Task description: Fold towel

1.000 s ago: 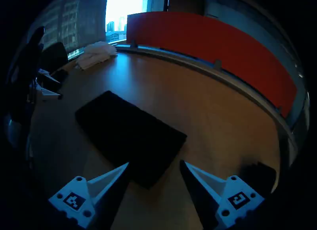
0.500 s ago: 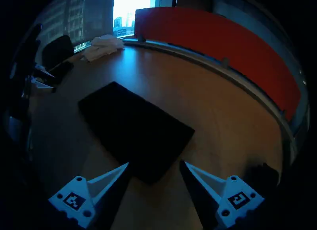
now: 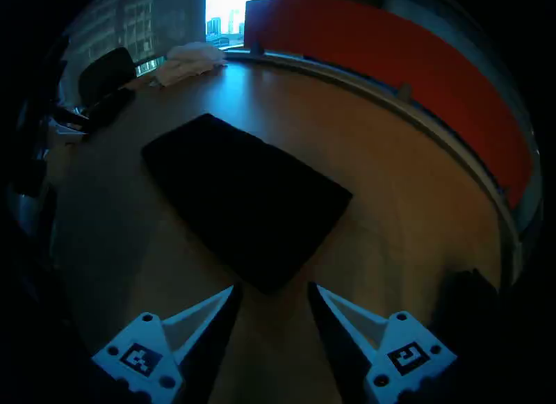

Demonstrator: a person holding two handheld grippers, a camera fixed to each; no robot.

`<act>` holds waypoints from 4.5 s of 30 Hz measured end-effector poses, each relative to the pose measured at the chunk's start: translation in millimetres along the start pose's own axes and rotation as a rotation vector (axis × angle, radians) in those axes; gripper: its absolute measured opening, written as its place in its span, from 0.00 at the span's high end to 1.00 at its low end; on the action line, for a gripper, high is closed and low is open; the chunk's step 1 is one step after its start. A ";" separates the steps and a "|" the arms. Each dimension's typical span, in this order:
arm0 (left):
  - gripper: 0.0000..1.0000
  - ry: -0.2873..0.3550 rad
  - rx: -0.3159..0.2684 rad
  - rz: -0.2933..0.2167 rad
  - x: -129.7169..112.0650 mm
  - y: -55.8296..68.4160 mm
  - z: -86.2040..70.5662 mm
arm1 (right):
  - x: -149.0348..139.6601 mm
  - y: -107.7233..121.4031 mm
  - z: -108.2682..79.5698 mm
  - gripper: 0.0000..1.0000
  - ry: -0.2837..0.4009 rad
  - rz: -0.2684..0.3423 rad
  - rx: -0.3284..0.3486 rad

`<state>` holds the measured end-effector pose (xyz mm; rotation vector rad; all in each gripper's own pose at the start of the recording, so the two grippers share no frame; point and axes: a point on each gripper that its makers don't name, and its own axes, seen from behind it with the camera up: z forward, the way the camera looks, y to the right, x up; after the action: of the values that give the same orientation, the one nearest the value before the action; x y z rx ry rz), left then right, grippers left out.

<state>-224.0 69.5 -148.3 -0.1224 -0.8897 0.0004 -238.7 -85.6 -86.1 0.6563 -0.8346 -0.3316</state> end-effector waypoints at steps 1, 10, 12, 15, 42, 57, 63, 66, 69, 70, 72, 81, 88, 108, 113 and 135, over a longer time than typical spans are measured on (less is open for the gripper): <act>0.05 -0.003 0.003 -0.003 -1.9 -1.7 -0.3 | -0.1 0.1 -0.3 0.31 0.000 -0.002 0.001; 0.05 -0.011 0.023 -0.016 -11.5 -11.8 -7.4 | -3.6 -6.5 -0.4 0.57 -0.025 -0.030 0.052; 0.04 -0.011 0.025 -0.020 -12.9 -13.2 -9.3 | -3.4 -7.9 0.2 0.63 -0.028 -0.034 0.061; 0.05 -0.012 0.028 -0.026 -15.4 -15.1 -11.8 | -1.4 -7.8 0.1 0.65 -0.027 -0.038 0.063; 0.05 0.006 0.034 -0.054 -16.1 -16.4 -22.5 | 25.4 2.1 -17.8 0.98 0.027 -0.042 0.027; 0.05 0.015 0.034 -0.070 -13.7 -17.7 -26.8 | 53.8 14.1 -42.3 0.98 0.076 -0.064 -0.012; 0.05 0.021 0.034 -0.084 -13.5 -18.8 -30.6 | 88.5 6.3 -45.9 0.98 0.121 -0.116 -0.003; 0.05 0.024 0.032 -0.095 -13.1 -19.2 -32.4 | 110.4 0.8 -47.3 0.98 0.152 -0.150 0.001; 0.05 0.030 0.034 -0.105 -12.0 -20.3 -34.2 | 132.1 -5.6 -48.5 0.98 0.183 -0.180 0.006; 0.05 0.031 0.034 -0.107 -11.7 -20.6 -34.8 | 138.6 -8.2 -48.9 0.98 0.191 -0.187 0.011; 0.05 0.034 0.034 -0.111 -11.1 -21.2 -36.1 | 151.5 -14.1 -49.6 0.98 0.208 -0.202 0.022; 0.05 0.041 0.037 -0.132 -11.5 -25.1 -41.8 | 178.7 -35.0 -43.8 0.98 0.226 -0.266 0.061; 0.05 0.042 0.040 -0.155 -15.8 -30.4 -47.4 | 187.3 -53.0 -32.9 0.98 0.219 -0.299 0.100; 0.05 0.049 0.072 -0.244 -35.5 -50.0 -74.8 | 194.6 -137.5 40.9 0.98 0.140 -0.405 0.269; 0.04 0.053 0.077 -0.248 -36.1 -54.6 -76.9 | 185.0 -141.8 55.0 0.98 0.101 -0.415 0.270; 0.04 0.060 0.069 -0.243 -34.8 -51.4 -76.7 | 176.1 -130.7 47.1 0.29 0.092 -0.383 0.215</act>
<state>-189.0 8.5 -217.6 0.0502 -0.8386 -0.1980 -165.6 -294.0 -47.2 1.0287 -0.6582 -0.5574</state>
